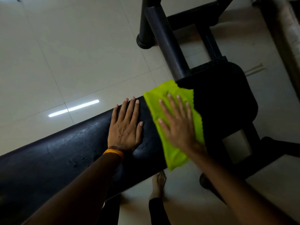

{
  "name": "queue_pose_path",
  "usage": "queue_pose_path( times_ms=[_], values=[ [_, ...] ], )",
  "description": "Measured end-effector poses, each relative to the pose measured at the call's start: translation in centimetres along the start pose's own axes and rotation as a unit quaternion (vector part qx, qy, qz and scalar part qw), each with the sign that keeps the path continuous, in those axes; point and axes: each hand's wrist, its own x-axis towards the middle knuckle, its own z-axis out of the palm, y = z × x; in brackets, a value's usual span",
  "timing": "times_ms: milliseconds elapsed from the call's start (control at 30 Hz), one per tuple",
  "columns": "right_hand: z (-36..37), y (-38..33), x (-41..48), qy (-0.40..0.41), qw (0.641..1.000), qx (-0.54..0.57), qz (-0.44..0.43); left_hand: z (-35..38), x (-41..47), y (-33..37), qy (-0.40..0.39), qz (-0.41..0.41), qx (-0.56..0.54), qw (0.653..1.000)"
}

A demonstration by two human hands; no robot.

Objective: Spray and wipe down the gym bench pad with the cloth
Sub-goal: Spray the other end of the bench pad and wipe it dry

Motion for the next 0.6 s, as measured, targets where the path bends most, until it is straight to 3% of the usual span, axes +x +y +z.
queue_pose_path(
  times_ms=[100,200,300,367,433,500,600],
  values=[
    [-0.9,4.8,3.6,0.05,0.992,-0.013,0.119,-0.2,0.3,-0.2,-0.003,0.004,0.006,1.0],
    [-0.1,-0.1,0.6,0.077,0.966,0.012,0.246,-0.2,0.2,-0.1,-0.002,0.002,0.004,1.0],
    [0.4,-4.1,-5.1,0.019,0.989,0.018,0.145,-0.3,0.1,0.0,0.004,0.002,0.0,1.0],
    [0.3,-0.3,-4.3,0.022,0.997,0.012,0.072,-0.3,0.1,0.0,0.008,0.002,0.001,1.0],
    [-0.1,5.1,-1.3,0.046,0.994,-0.013,0.103,-0.3,0.1,0.1,0.003,-0.002,0.005,1.0],
    [-0.7,8.7,1.1,0.078,0.977,-0.006,0.197,-0.3,0.1,0.0,-0.004,-0.006,0.011,1.0],
    [0.1,5.5,-0.5,0.11,0.956,0.005,0.27,-0.5,0.0,0.2,-0.007,-0.009,0.014,1.0]
  ],
)
